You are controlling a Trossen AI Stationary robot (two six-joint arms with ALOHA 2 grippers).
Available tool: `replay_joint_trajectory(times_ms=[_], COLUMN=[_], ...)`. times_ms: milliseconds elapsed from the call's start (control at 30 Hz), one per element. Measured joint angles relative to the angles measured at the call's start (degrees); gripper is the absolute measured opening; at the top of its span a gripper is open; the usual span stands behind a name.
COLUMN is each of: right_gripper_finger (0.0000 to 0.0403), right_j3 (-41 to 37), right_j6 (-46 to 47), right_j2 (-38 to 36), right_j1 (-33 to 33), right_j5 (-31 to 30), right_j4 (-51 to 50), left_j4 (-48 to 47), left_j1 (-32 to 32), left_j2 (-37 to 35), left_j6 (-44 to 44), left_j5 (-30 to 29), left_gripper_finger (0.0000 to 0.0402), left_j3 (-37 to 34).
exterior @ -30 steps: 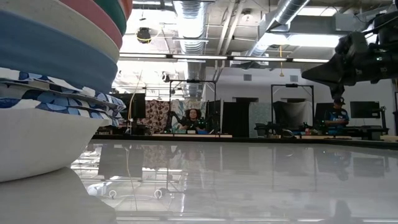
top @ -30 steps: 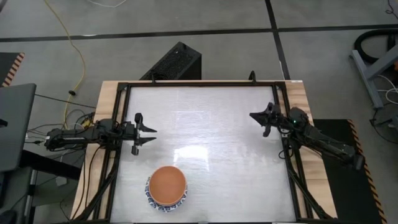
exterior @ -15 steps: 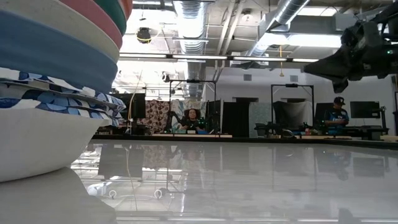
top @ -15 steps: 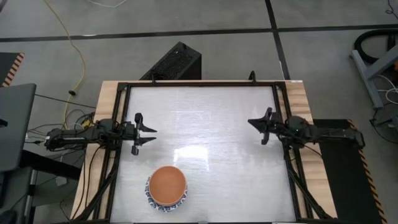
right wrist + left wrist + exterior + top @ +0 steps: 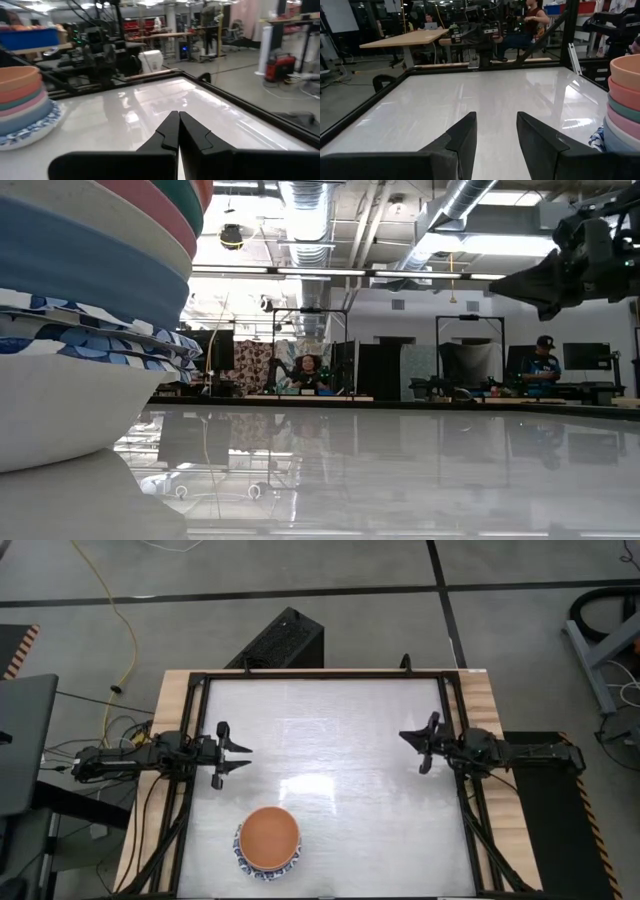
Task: Nest bowls inside each other
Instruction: Return to Home Position
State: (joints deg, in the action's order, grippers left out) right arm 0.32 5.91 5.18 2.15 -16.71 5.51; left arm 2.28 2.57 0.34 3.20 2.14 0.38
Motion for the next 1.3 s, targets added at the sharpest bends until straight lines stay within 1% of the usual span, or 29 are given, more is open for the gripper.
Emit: replay_joint_trajectory(times_ms=[133,367,500,567,700,767,933,1133,1300], right_gripper_finger=[0.0025,0.0025,0.0025,0.0025,0.0025,0.0025,0.0025,0.0025,0.0025], right_j3=[0.00,0.00,-0.01,-0.01,0.00,0.00,0.00,0.00,0.00], right_j6=[0.25,0.39,-0.47,-0.85,1.50,2.38,-0.29,-1.48,-4.92], right_j2=[0.01,-1.58,-4.97,-5.02,-5.04,-4.60,-5.06,-5.04,-5.02], right_j1=[0.19,2.01,2.23,2.23,2.23,1.81,0.59,0.57,0.57], right_j5=[2.62,3.12,6.44,7.48,7.70,8.47,9.11,8.70,9.09], right_j4=[0.81,1.78,2.23,2.55,-2.34,-2.70,-2.83,-2.87,-3.02], left_j4=[0.00,0.00,0.00,-0.01,-0.03,-0.15,-0.42,-0.46,-0.49], left_j1=[0.00,-0.01,0.00,0.00,-0.02,0.00,0.00,-0.01,-0.02], left_j2=[0.00,0.00,0.00,0.00,0.00,0.01,0.02,0.02,0.02], left_j6=[-0.02,-0.01,0.00,-0.02,-0.02,0.00,-0.02,-0.02,-0.02], left_j5=[-0.01,-0.01,0.02,0.01,-0.49,-0.96,-3.07,-3.09,-3.07], left_gripper_finger=[0.0130,0.0130,0.0130,0.0130,0.0130,0.0130,0.0130,0.0130,0.0130], left_j3=[0.00,0.00,0.00,0.00,0.00,0.00,0.00,-0.01,0.00])
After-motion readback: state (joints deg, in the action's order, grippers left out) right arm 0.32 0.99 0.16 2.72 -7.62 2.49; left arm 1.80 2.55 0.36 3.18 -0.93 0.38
